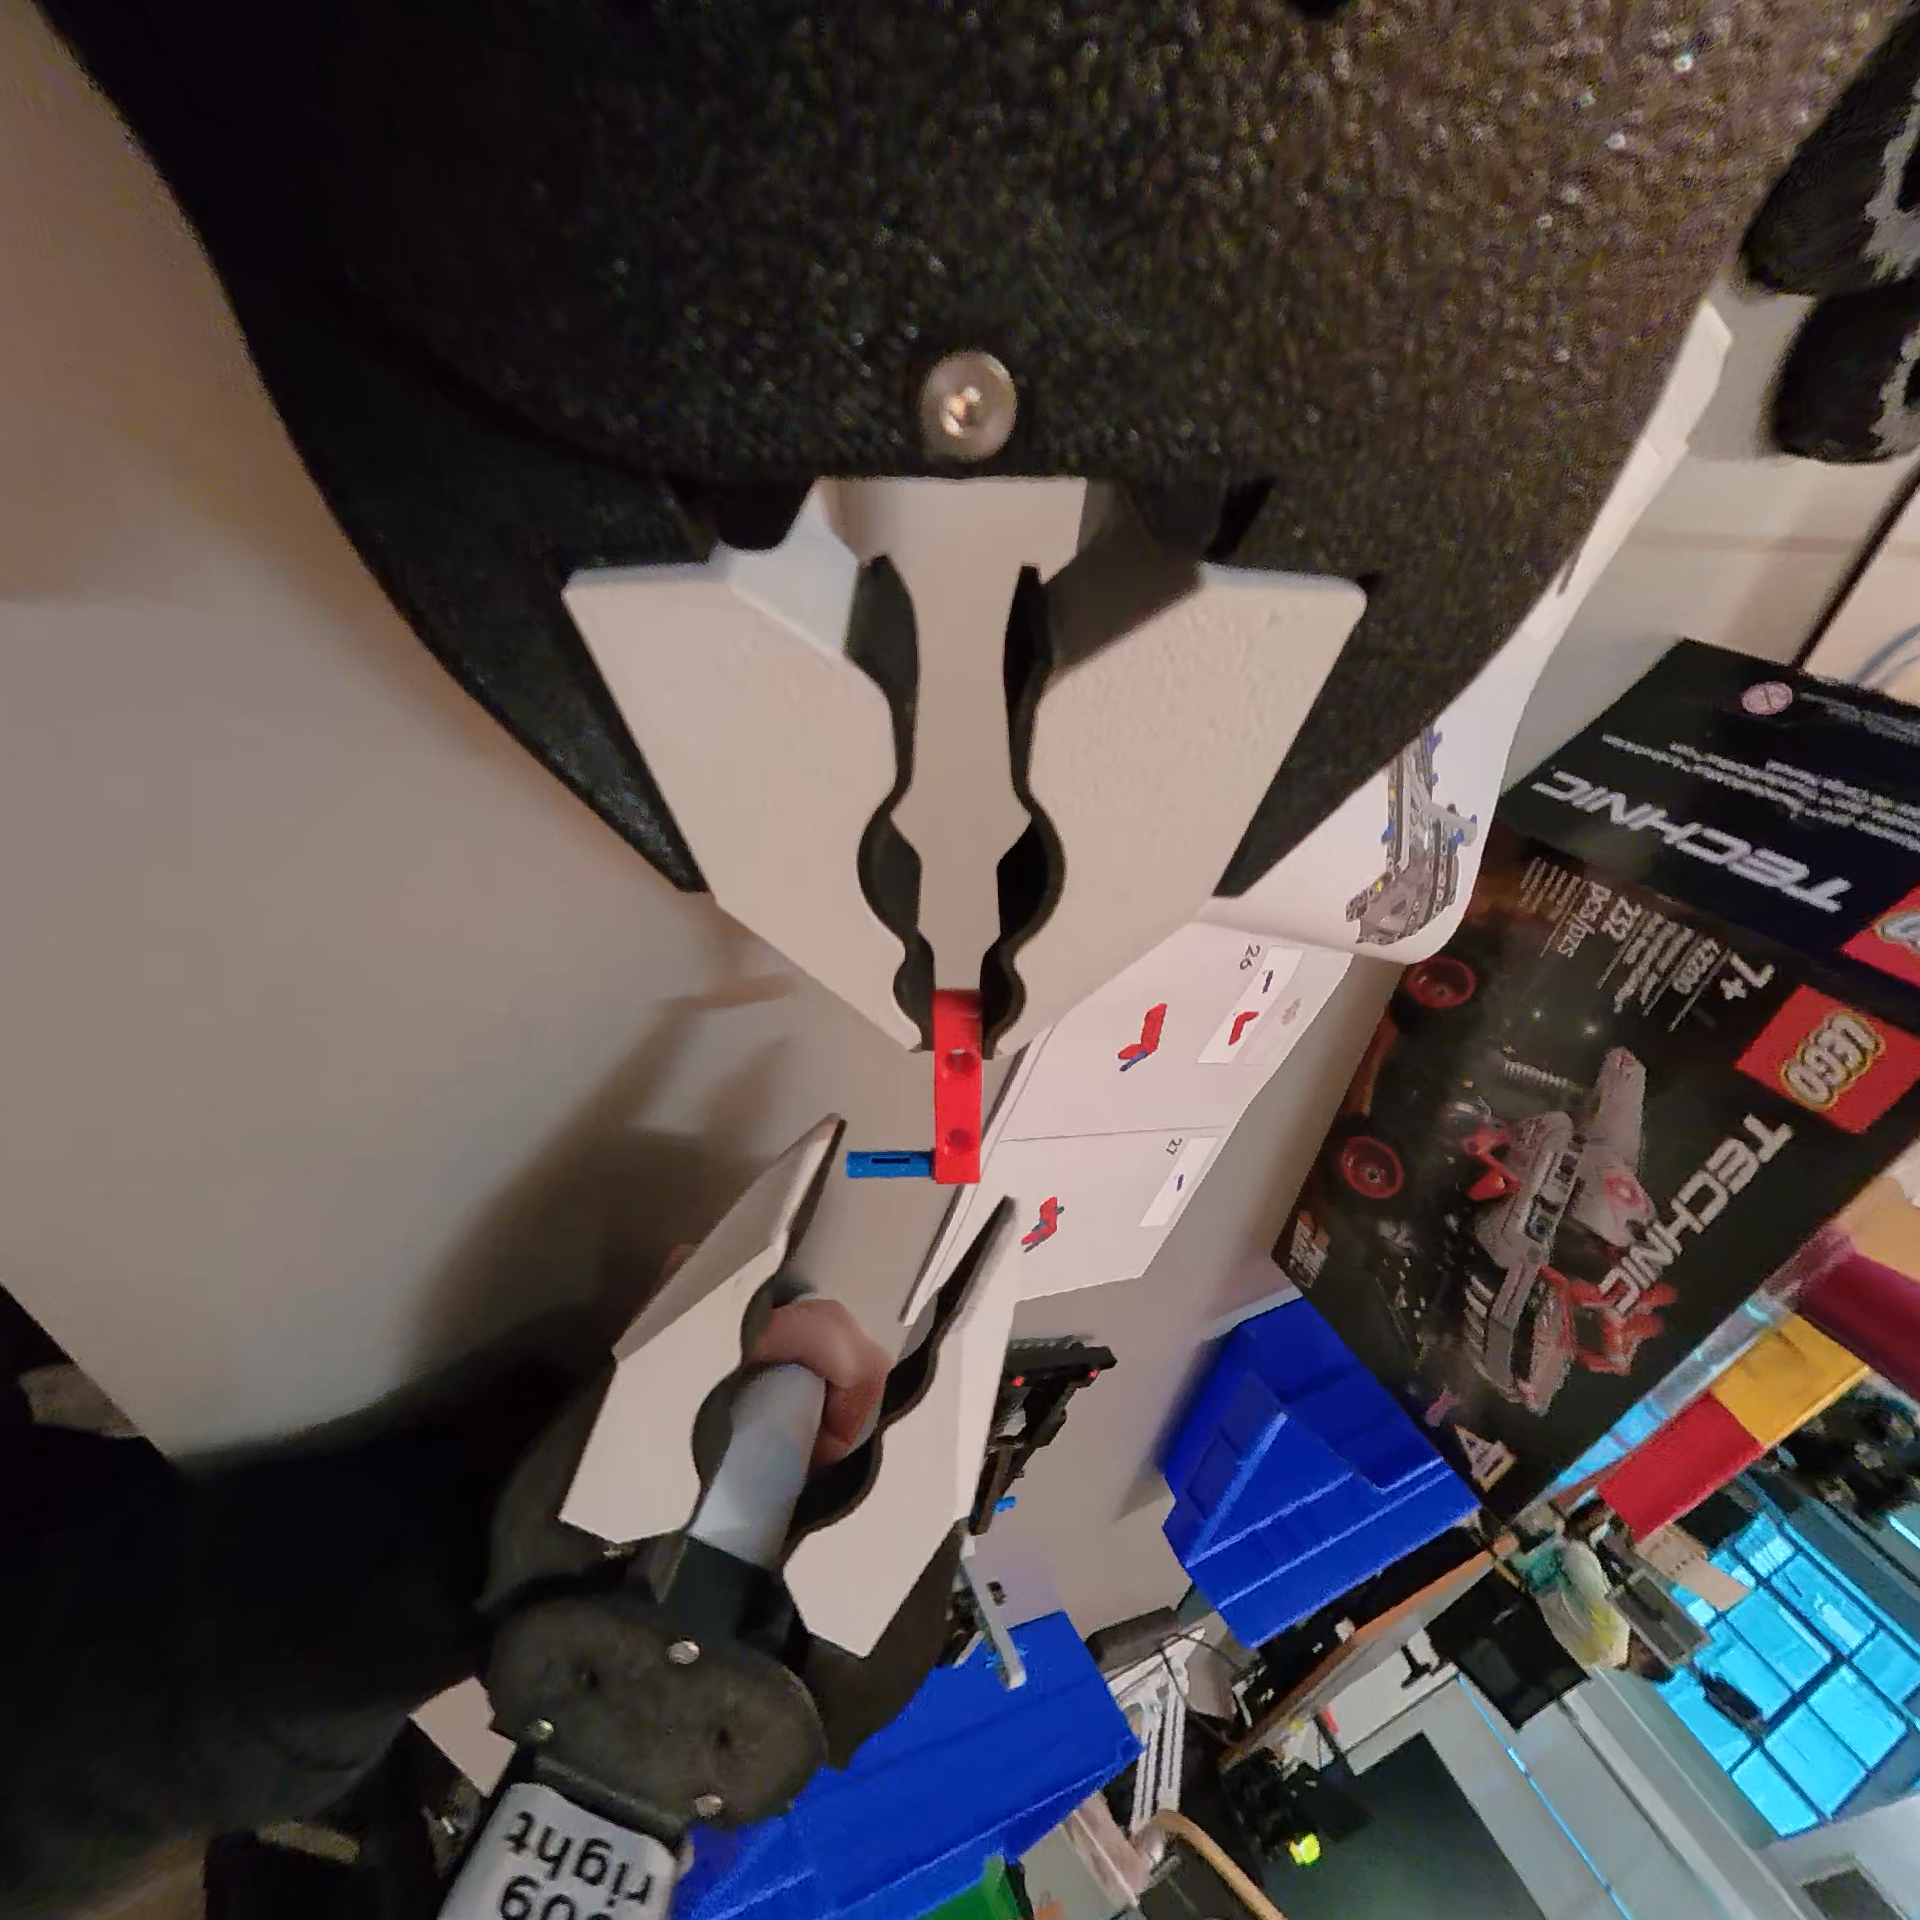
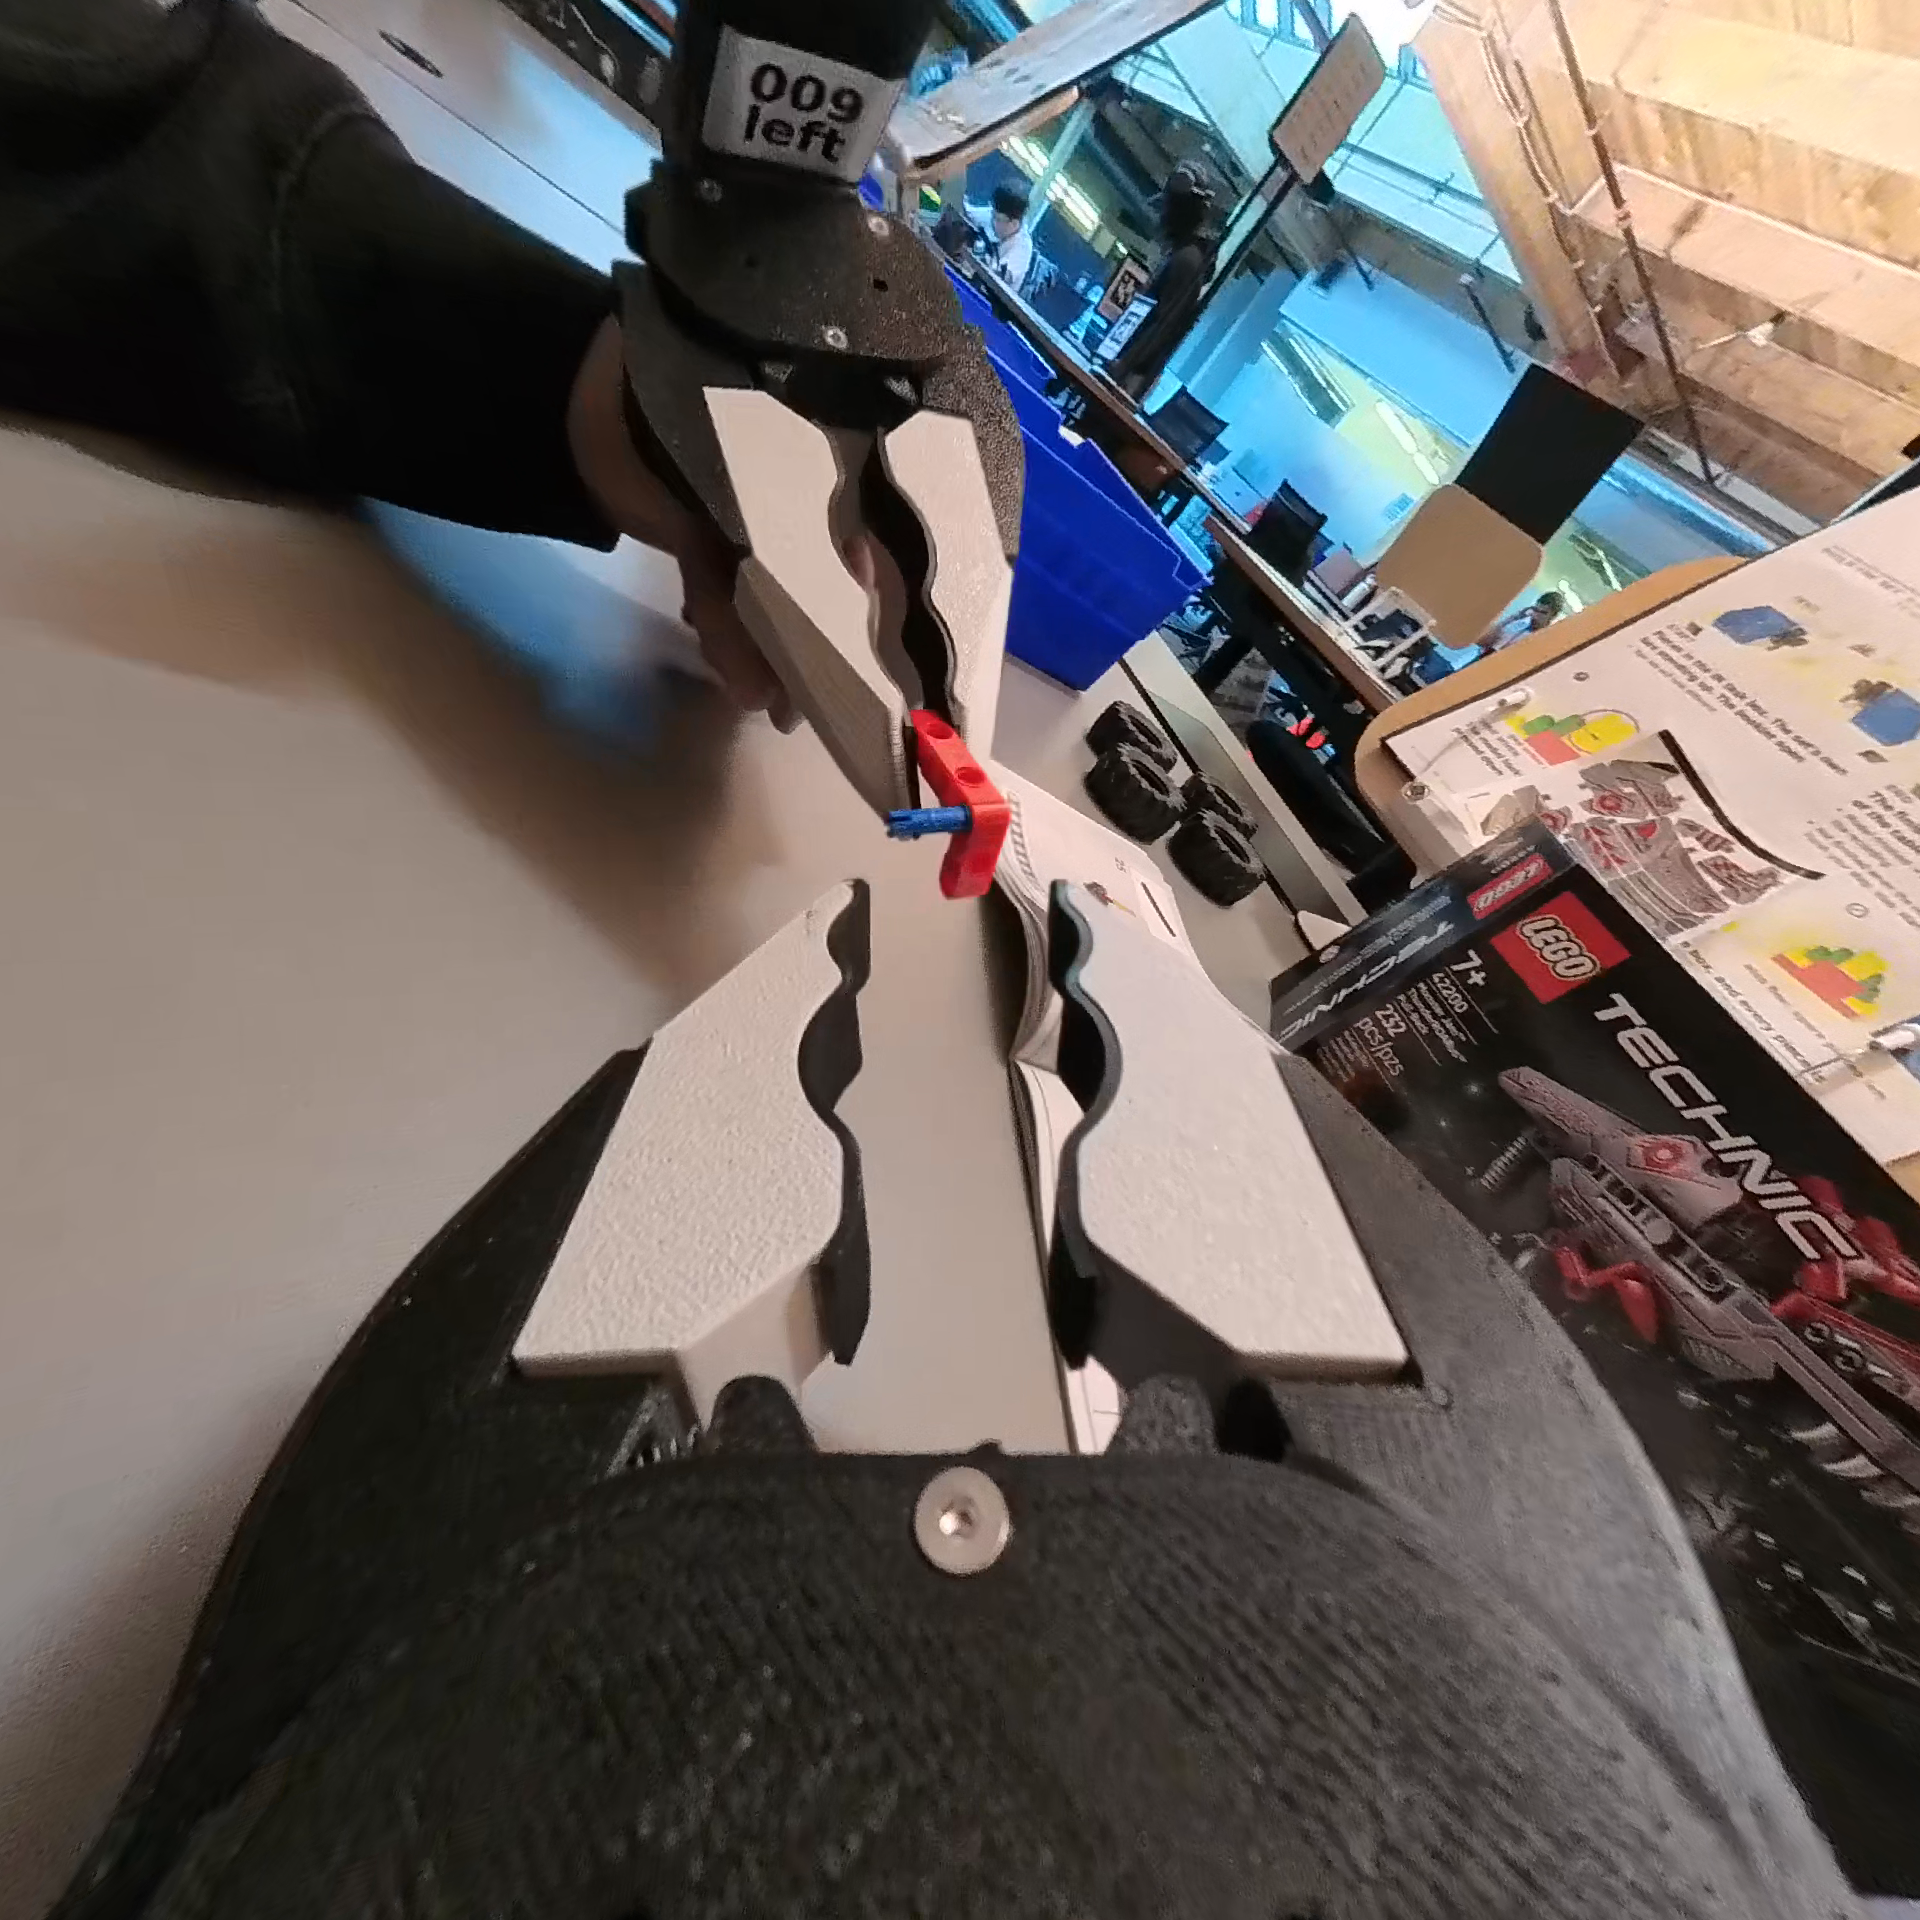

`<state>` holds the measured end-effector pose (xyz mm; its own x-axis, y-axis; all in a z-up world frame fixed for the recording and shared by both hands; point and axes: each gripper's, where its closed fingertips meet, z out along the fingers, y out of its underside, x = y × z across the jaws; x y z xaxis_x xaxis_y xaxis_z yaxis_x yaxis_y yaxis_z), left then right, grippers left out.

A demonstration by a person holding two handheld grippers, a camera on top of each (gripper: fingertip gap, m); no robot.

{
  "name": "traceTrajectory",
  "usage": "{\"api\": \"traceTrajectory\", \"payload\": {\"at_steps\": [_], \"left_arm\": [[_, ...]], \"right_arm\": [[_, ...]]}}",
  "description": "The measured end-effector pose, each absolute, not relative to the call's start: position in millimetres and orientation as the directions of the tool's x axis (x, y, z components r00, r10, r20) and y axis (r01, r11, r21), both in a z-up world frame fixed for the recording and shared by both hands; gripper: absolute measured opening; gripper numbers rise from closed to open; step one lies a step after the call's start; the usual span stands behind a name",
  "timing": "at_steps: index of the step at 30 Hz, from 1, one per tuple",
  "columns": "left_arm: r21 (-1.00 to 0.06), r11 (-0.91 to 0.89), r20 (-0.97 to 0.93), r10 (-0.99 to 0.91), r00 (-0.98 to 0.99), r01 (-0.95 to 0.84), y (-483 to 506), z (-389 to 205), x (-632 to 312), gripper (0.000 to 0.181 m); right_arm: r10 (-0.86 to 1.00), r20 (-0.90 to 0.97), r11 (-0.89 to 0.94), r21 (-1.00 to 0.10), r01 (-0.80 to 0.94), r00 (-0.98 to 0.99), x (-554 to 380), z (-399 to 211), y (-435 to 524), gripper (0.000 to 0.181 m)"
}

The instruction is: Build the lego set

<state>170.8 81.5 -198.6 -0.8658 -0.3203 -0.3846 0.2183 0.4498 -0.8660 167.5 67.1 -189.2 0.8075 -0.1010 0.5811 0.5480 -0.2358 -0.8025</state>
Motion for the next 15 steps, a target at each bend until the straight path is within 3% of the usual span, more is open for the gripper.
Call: {"api": "traceTrajectory", "payload": {"at_steps": [8, 15], "left_arm": [[-0.954, 0.301, -0.1, -0.342, -0.934, -0.008, 66, -191, 166, 0.004], [-0.956, 0.294, -0.145, -0.397, -0.906, 0.024, 64, -186, 174, 0.004]], "right_arm": [[-0.182, 0.594, -0.315, -0.79, 0.526, 0.784, 177, -191, 76, 0.02], [-0.282, 0.538, -0.328, -0.832, 0.447, 0.795, 188, -184, 74, 0.01]]}}
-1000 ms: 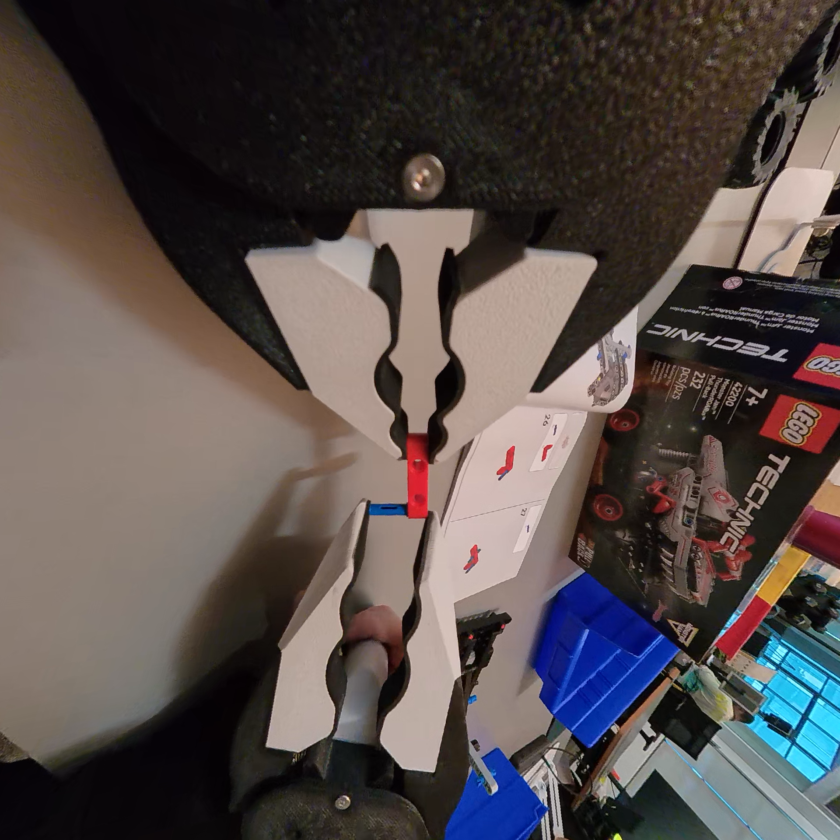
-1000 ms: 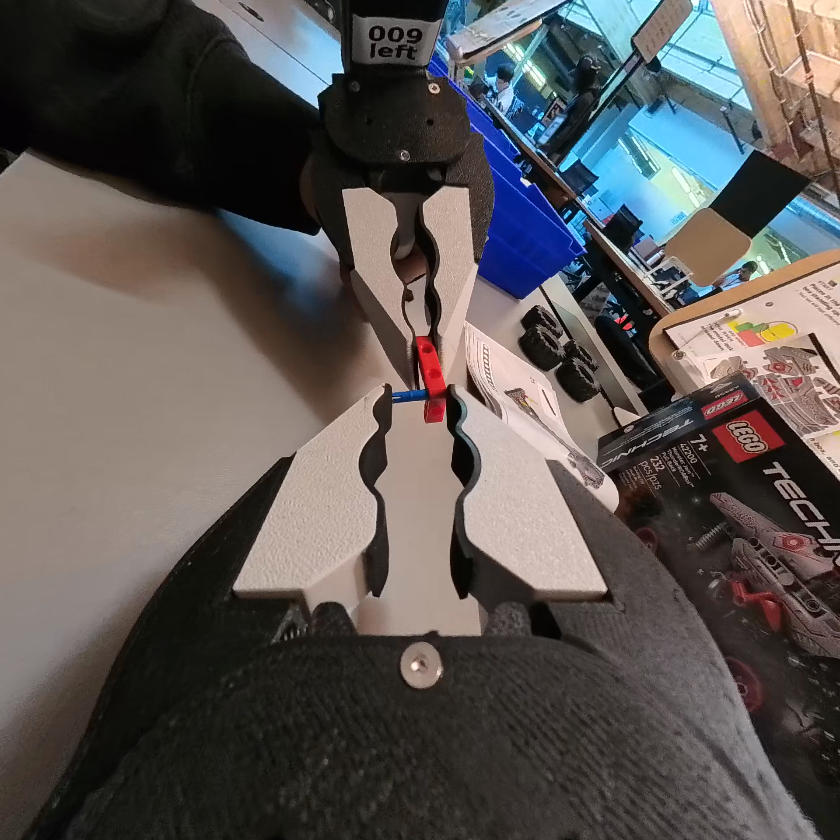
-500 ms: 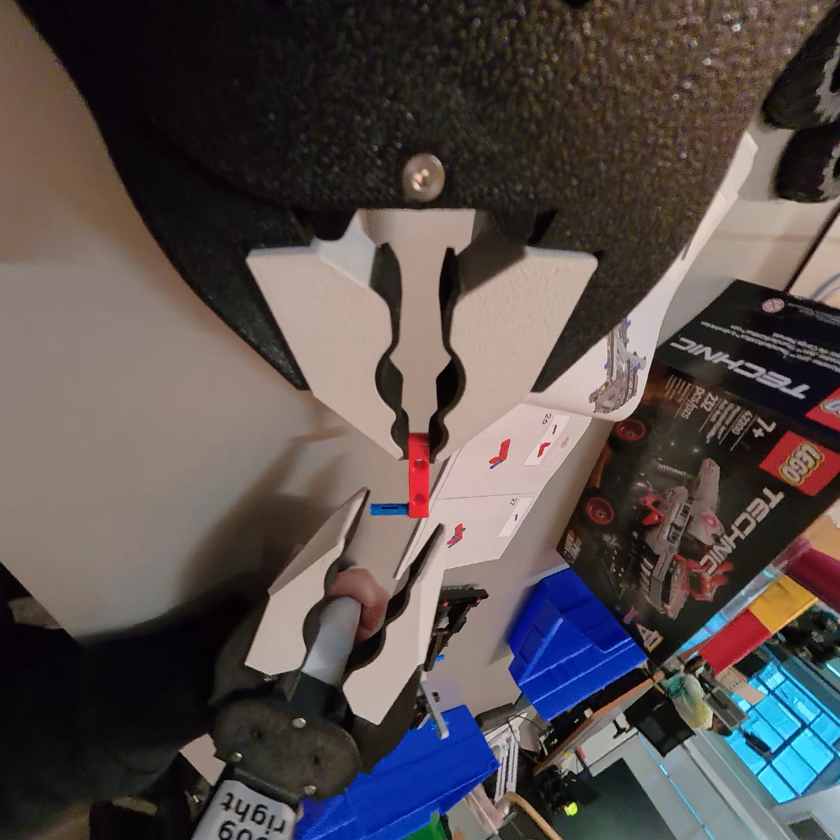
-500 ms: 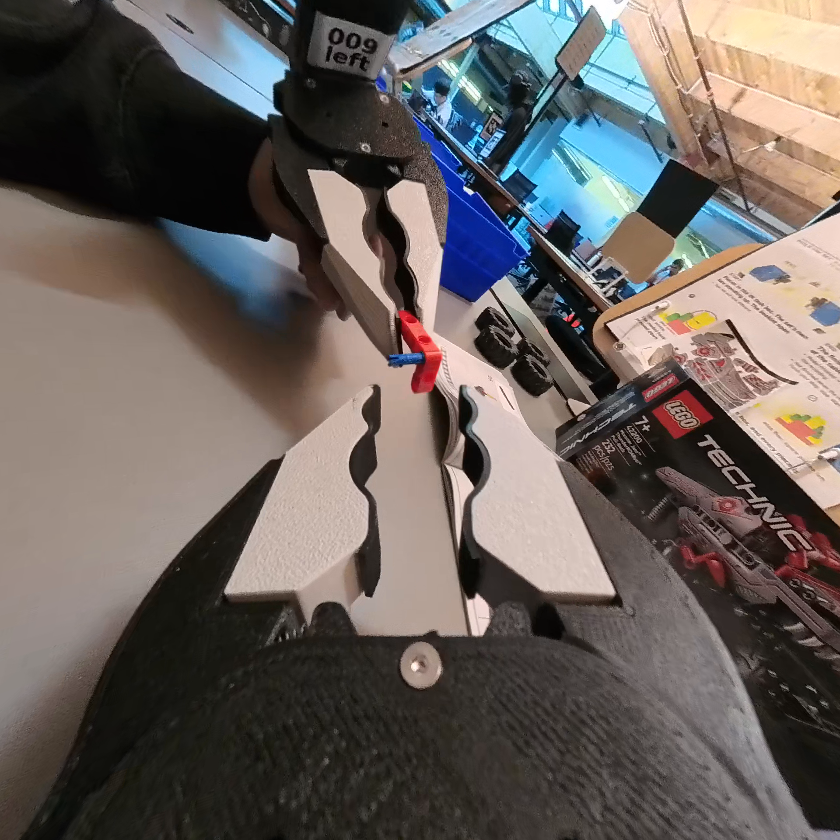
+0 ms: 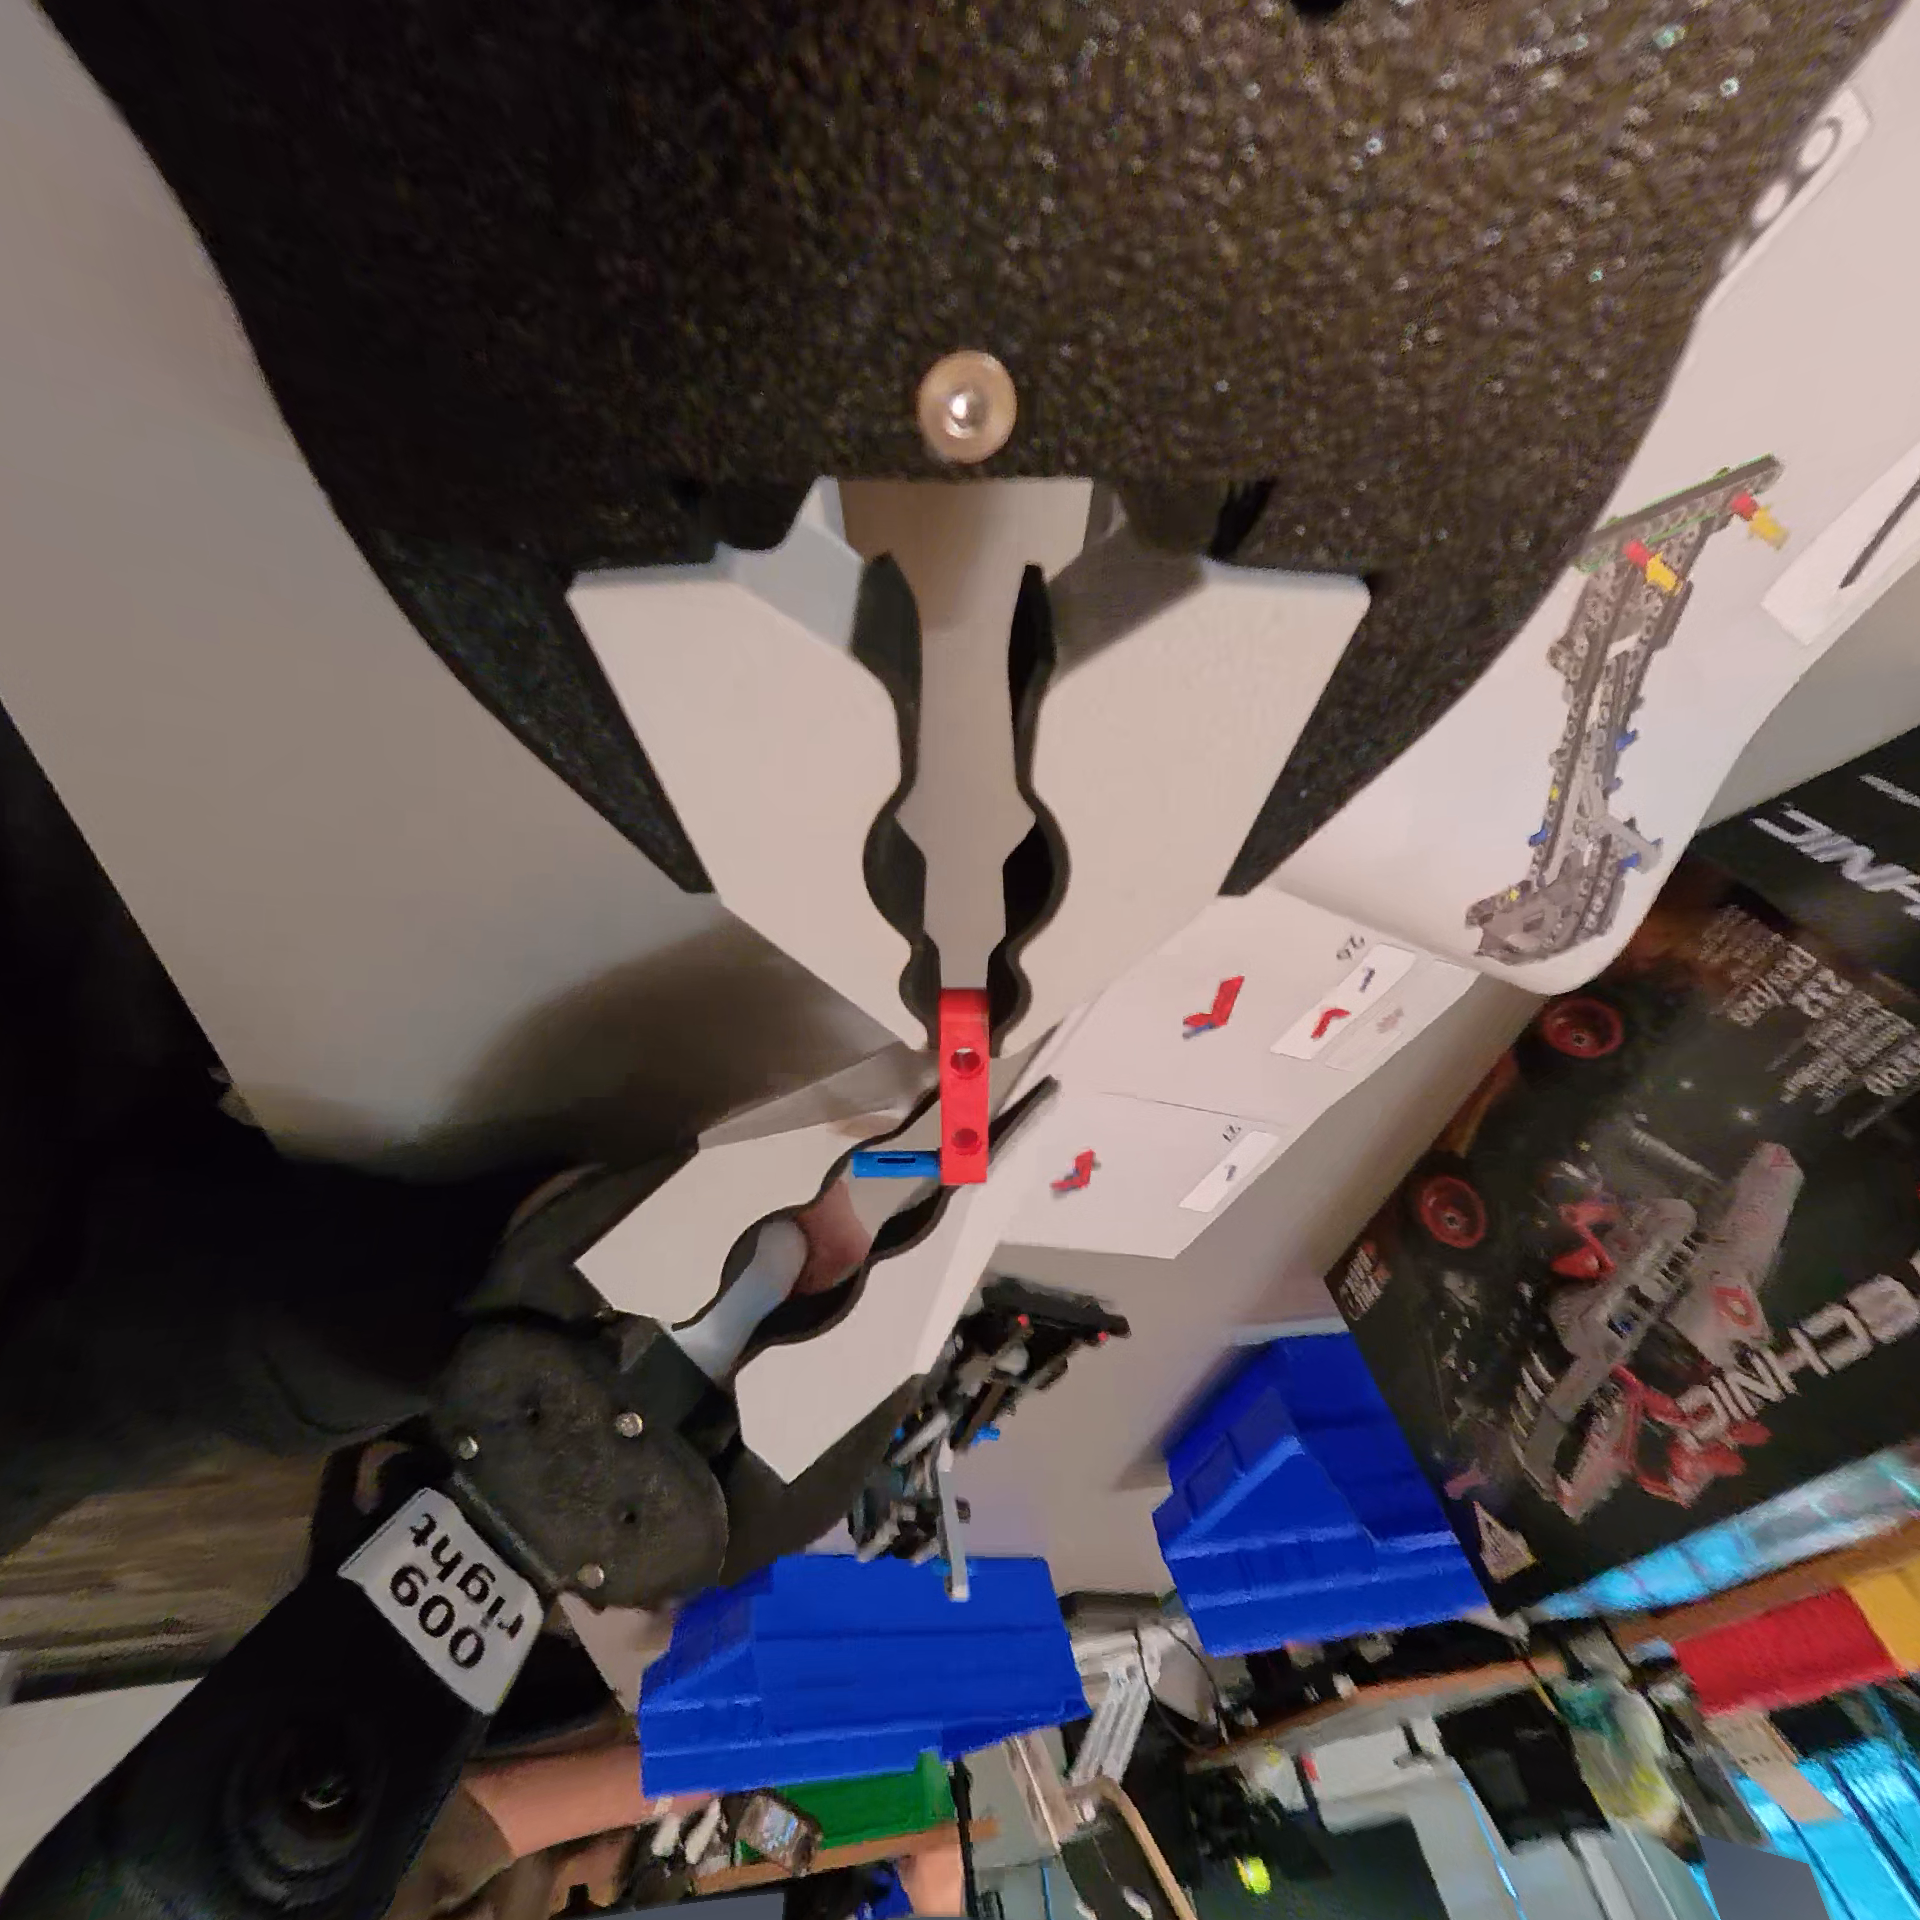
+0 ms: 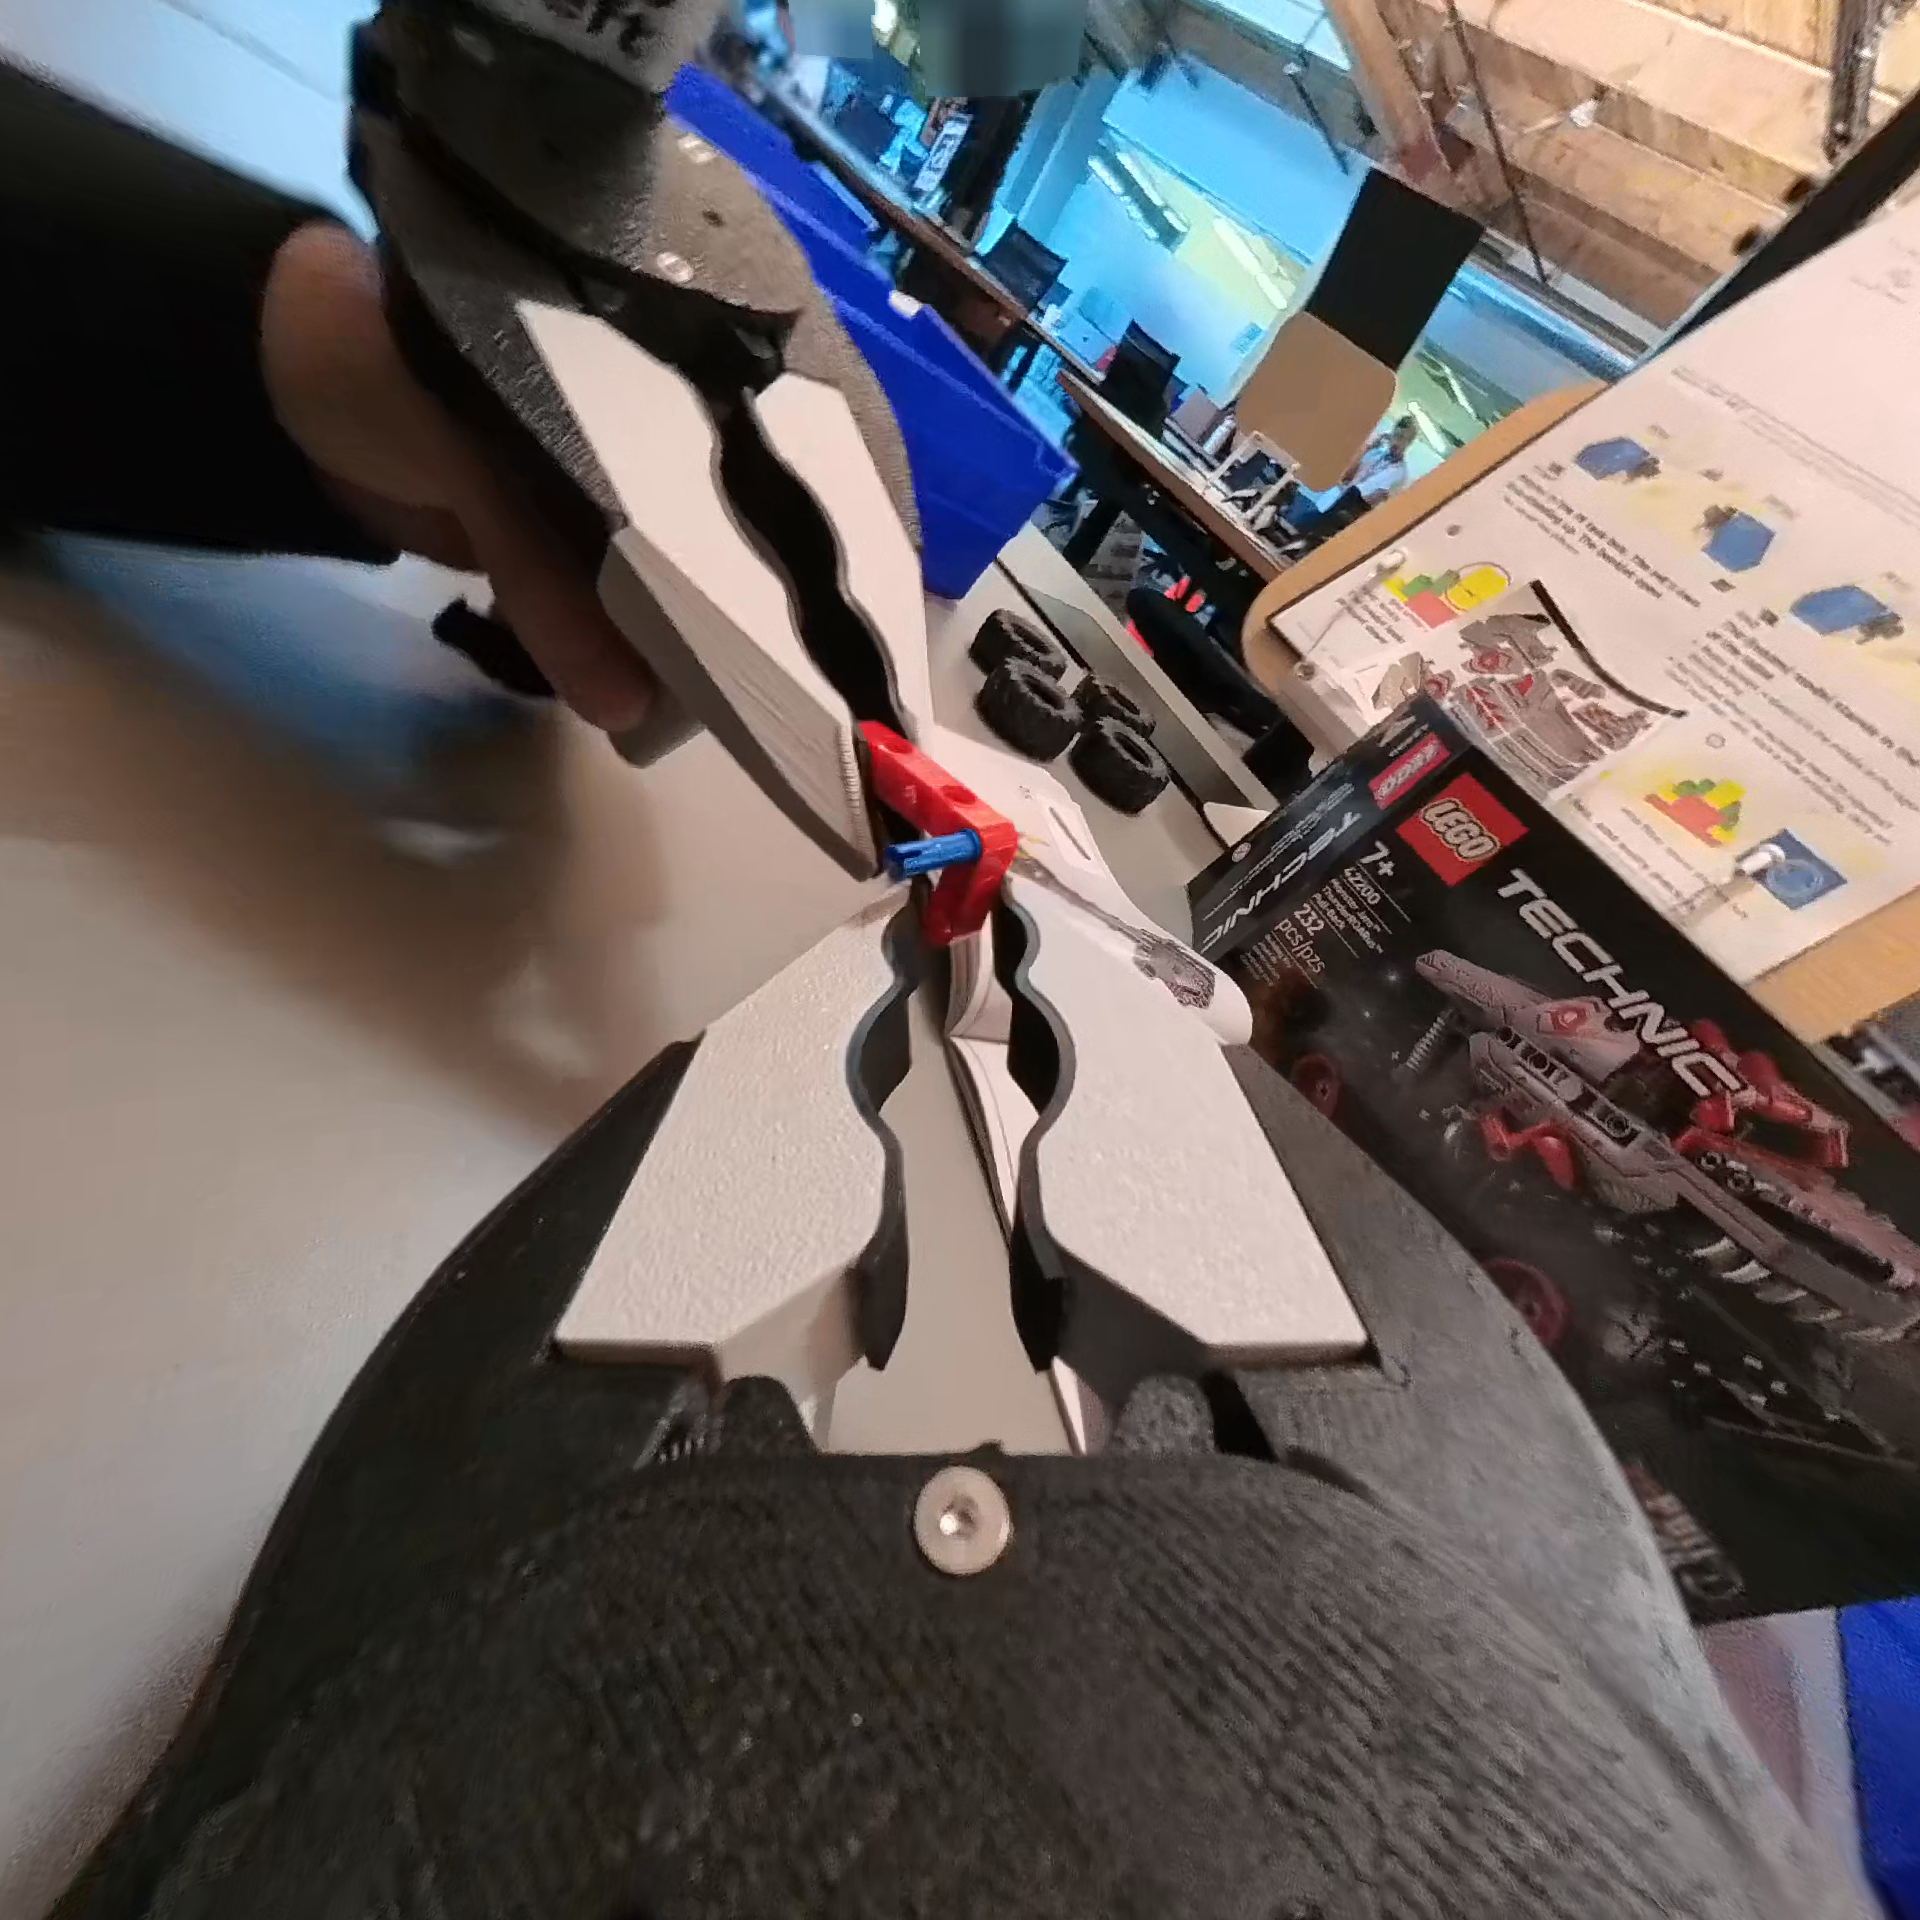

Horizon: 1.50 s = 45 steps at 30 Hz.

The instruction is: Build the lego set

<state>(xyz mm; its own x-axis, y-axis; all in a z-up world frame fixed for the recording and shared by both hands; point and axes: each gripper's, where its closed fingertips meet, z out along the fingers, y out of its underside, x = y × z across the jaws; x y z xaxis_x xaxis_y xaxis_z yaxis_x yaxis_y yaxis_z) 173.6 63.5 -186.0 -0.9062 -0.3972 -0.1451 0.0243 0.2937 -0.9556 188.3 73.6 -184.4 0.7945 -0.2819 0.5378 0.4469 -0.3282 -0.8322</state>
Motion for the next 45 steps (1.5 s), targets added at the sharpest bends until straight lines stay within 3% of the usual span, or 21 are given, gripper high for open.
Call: {"api": "traceTrajectory", "payload": {"at_steps": [8, 13, 16, 29, 45], "left_arm": [[-0.973, 0.21, -0.187, -0.471, -0.862, 0.096, 60, -168, 180, 0.008], [-0.987, 0.145, -0.125, -0.467, -0.875, 0.063, 60, -163, 179, 0.015], [-0.985, 0.158, -0.131, -0.454, -0.882, 0.065, 57, -165, 177, 0.005], [-0.989, 0.148, -0.085, -0.45, -0.889, 0.019, 58, -164, 177, 0.005], [-0.97, 0.232, -0.154, -0.376, -0.914, 0.068, 69, -176, 168, 0.004]], "right_arm": [[-0.425, 0.427, -0.262, -0.902, 0.343, 0.798, 198, -170, 68, 0.008], [-0.397, 0.385, -0.213, -0.921, 0.324, 0.833, 193, -168, 70, 0.008], [-0.39, 0.39, -0.216, -0.919, 0.329, 0.834, 194, -169, 71, 0.008], [-0.378, 0.447, -0.236, -0.893, 0.382, 0.811, 193, -170, 71, 0.01], [-0.224, 0.456, -0.186, -0.887, 0.422, 0.861, 175, -173, 77, 0.01]]}}
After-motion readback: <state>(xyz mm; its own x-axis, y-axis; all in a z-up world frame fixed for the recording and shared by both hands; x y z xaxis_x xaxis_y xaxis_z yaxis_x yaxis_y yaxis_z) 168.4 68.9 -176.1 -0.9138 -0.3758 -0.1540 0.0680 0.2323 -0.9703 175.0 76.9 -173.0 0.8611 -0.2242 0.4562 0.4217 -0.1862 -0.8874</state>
